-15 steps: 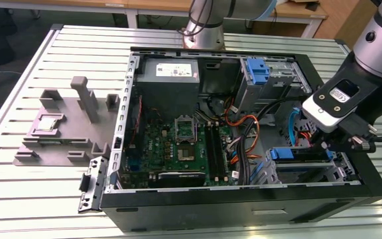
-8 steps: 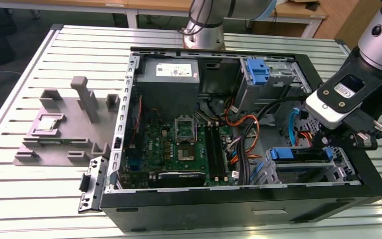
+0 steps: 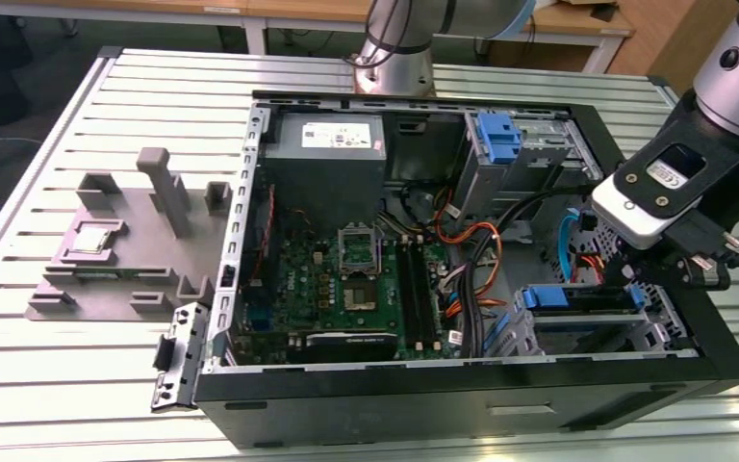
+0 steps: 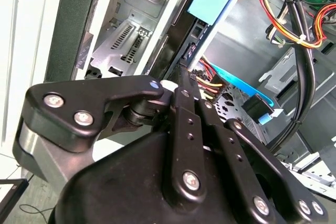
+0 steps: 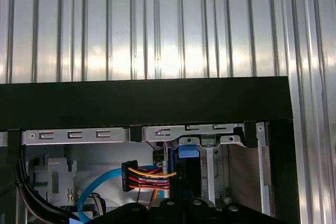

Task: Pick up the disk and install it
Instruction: 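Insert the second disk wire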

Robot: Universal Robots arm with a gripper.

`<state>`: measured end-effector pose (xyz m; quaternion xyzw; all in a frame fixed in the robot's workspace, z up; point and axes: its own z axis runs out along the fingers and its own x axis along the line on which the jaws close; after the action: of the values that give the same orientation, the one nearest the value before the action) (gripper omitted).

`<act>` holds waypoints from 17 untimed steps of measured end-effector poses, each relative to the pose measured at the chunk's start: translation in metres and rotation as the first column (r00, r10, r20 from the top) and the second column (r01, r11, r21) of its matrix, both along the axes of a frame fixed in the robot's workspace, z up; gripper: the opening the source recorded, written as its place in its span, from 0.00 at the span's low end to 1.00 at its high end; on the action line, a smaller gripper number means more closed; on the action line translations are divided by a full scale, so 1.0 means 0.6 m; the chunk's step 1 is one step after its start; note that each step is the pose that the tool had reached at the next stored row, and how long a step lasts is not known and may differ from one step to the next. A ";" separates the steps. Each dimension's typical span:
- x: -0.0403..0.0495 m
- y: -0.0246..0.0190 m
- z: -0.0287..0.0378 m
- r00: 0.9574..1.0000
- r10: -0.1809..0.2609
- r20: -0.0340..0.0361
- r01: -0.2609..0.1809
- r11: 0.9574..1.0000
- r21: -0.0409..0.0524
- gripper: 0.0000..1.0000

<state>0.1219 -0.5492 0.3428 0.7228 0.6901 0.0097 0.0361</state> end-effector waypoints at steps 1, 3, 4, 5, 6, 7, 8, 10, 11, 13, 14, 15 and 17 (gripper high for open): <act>0.000 0.0000 0.000 1.000 0.000 0.000 0.000 1.000 0.000 0.10; 0.000 0.0000 0.000 1.000 0.000 0.000 0.000 1.000 0.000 0.10; 0.000 0.0000 0.000 1.000 0.000 0.000 0.000 1.000 0.000 0.10; 0.000 0.0000 0.000 1.000 0.000 -0.001 0.000 1.000 0.000 0.10; 0.000 0.0000 0.000 1.000 0.000 -0.001 0.000 1.000 0.000 0.10; 0.000 0.0000 0.000 1.000 0.000 -0.001 0.000 1.000 0.000 0.10; 0.000 0.0000 0.000 1.000 0.000 -0.001 0.000 1.000 0.000 0.10; 0.000 0.0000 0.000 1.000 0.000 -0.001 0.000 1.000 0.000 0.10; -0.001 -0.0001 0.000 1.000 0.000 -0.001 0.000 1.000 0.000 0.10; -0.005 0.0000 0.000 1.000 0.000 -0.001 0.000 1.000 0.000 0.10; -0.008 0.0000 0.000 1.000 0.000 -0.001 0.000 1.000 0.000 0.10; -0.011 0.0000 0.000 1.000 0.000 -0.001 0.000 1.000 0.000 0.10; -0.015 -0.0001 0.000 1.000 0.000 -0.001 0.000 1.000 0.000 0.10</act>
<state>0.1132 -0.5493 0.3427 0.7228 0.6901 0.0094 0.0358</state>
